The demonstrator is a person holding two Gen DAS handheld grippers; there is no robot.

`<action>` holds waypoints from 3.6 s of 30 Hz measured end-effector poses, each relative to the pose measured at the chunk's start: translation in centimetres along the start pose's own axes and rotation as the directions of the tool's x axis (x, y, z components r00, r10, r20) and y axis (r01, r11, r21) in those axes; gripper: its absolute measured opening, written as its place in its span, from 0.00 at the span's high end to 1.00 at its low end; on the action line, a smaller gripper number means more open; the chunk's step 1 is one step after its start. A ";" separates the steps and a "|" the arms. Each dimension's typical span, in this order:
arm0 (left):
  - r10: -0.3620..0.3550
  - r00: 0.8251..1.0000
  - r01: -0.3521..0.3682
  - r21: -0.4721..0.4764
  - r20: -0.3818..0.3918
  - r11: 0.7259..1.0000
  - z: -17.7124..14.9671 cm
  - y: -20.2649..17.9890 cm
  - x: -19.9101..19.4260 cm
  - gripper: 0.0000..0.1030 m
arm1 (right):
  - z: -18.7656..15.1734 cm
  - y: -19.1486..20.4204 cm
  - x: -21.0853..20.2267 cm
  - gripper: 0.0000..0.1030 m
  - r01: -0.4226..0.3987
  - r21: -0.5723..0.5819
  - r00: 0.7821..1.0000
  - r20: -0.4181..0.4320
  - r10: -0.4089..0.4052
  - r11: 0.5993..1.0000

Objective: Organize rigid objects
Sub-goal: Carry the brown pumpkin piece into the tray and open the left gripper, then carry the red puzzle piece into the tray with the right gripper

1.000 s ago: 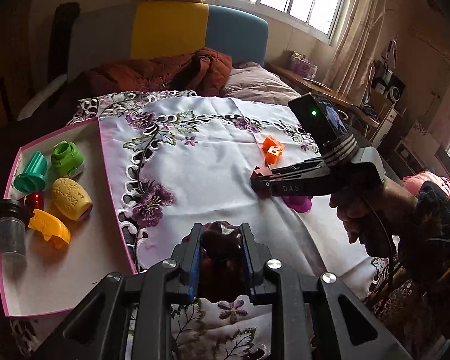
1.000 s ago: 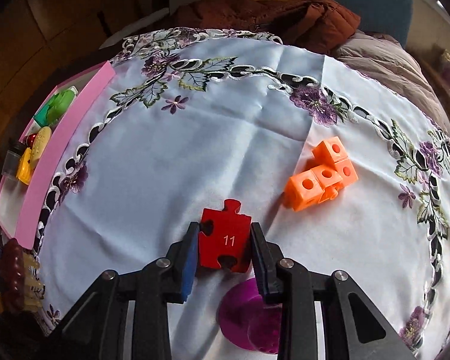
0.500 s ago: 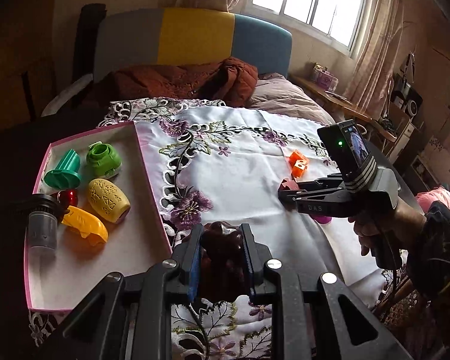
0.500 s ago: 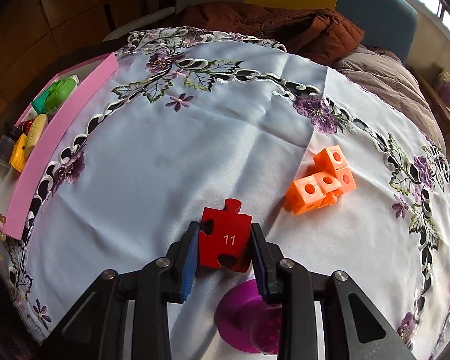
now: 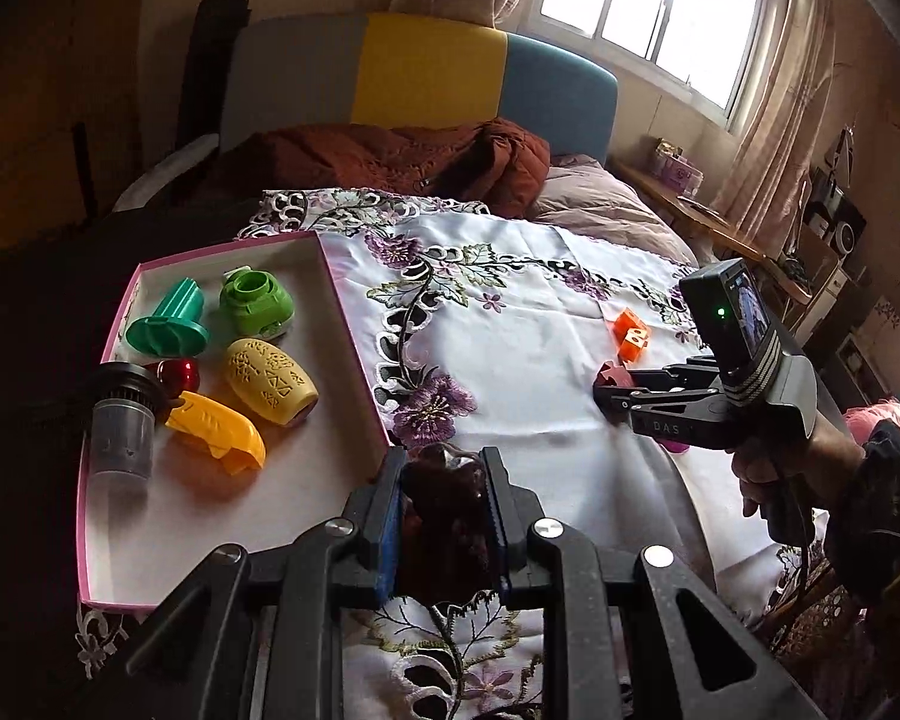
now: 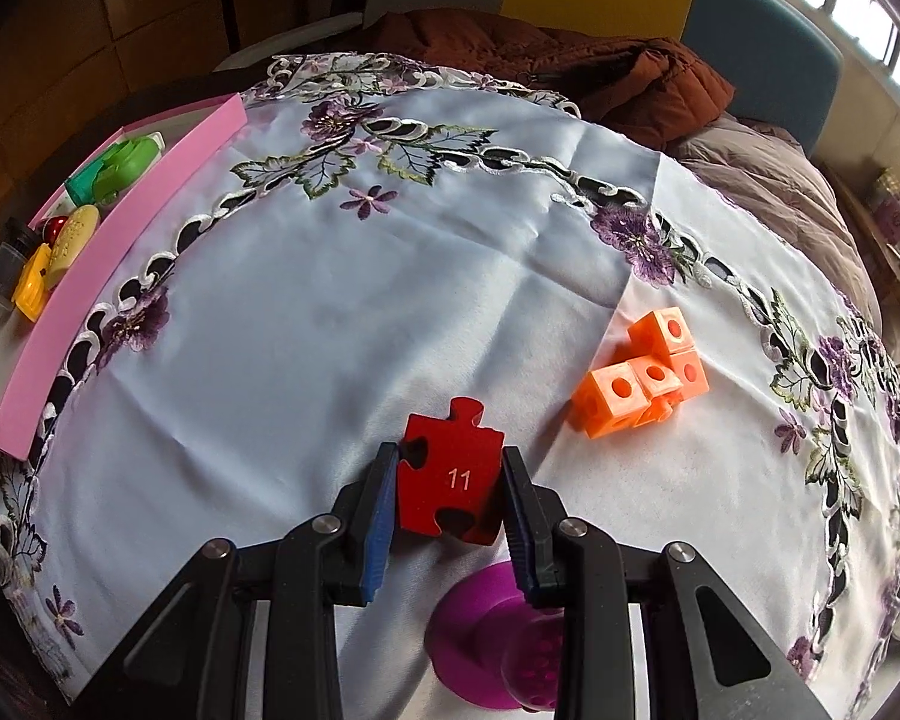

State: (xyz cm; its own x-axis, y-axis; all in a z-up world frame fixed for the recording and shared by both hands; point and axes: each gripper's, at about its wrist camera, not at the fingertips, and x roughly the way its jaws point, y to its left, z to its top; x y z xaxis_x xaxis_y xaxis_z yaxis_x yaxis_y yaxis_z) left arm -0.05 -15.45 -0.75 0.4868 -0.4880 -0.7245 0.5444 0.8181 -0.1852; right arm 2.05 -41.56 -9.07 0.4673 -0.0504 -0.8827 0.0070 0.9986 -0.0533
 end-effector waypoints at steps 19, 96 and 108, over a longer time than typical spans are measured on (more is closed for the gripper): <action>0.107 0.994 -0.111 -0.225 -0.031 0.968 -2.2 13.7 -2.7 0.80 | 0.0 0.2 -0.1 0.68 0.019 -0.020 1.000 0.004 -0.019 1.000; 0.361 0.930 -0.340 -0.219 0.068 0.915 -2.2 13.0 -4.0 0.54 | -0.1 0.8 -0.2 0.68 0.067 -0.060 0.998 0.013 -0.066 0.996; 0.344 0.935 -0.314 -0.244 0.090 0.918 -2.4 13.2 -5.5 0.52 | 0.0 1.0 -0.2 0.69 0.091 -0.050 0.996 0.000 -0.091 0.995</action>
State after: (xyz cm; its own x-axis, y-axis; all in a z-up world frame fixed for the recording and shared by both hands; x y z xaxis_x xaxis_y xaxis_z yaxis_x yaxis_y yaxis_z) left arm 2.87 -1.22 -0.78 0.7035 -0.2022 -0.6813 0.1802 0.9781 -0.1042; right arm 1.96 -40.59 -8.98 0.4650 -0.1409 -0.8740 0.0054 0.9877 -0.1563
